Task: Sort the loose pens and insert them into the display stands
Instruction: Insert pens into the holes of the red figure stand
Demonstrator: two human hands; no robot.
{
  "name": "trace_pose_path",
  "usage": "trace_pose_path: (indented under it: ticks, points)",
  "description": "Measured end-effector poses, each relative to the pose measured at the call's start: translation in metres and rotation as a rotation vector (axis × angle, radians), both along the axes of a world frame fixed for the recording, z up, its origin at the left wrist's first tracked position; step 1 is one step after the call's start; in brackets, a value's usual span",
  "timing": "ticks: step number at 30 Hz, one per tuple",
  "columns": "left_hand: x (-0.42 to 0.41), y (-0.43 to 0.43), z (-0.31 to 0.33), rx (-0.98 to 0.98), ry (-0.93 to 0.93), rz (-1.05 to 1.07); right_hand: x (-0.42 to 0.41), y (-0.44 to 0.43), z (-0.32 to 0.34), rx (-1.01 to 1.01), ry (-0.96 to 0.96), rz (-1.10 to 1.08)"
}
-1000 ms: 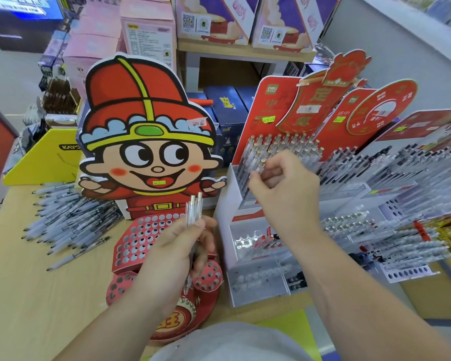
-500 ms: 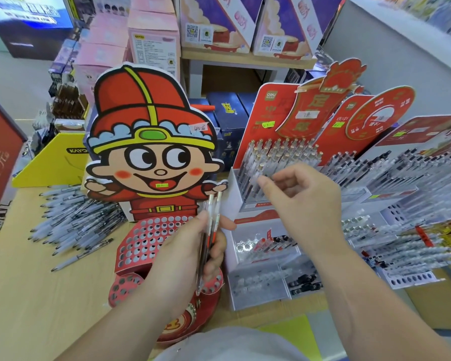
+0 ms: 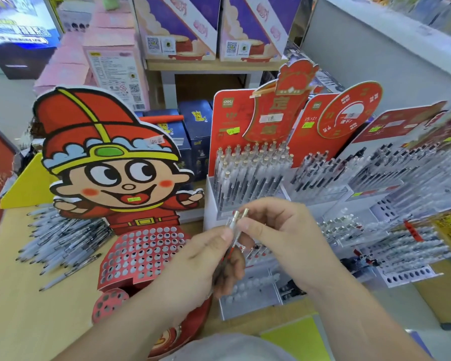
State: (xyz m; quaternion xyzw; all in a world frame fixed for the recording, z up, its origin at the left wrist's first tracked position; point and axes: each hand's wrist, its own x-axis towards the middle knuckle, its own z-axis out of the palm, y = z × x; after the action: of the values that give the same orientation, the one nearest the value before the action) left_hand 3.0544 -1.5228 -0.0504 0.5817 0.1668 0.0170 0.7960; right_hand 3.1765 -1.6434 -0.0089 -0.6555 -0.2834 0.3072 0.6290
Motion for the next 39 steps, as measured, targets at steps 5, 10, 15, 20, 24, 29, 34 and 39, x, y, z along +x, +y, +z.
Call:
trace_pose_path:
  ticks: [5,10,15,20,24,29,34,39]
  points:
    - [0.01,-0.006,0.001,0.258,-0.01,0.011,0.013,-0.007,-0.007,-0.037,0.011,-0.018]
    - [0.016,-0.008,0.002,0.262,0.04,0.131,0.025,-0.006,-0.008,-0.017,0.078,-0.151]
    - [0.016,-0.009,-0.004,0.379,0.05,0.174,0.03,-0.004,-0.005,0.027,0.088,-0.166]
    - [0.019,-0.012,-0.007,0.35,0.073,0.192,0.028,0.0,-0.009,0.04,0.068,-0.246]
    - [0.017,-0.01,-0.008,0.281,0.129,0.285,0.04,0.0,0.002,0.058,-0.05,-0.307]
    - [0.011,-0.004,-0.009,0.248,0.186,0.398,0.052,0.006,0.021,0.048,-0.398,-0.304]
    - [0.006,-0.005,-0.008,0.236,0.194,0.384,0.049,0.023,0.016,-0.006,-0.642,-0.241]
    - [0.001,-0.002,-0.009,0.217,0.177,0.393,0.048,0.032,0.013,-0.035,-0.776,-0.236]
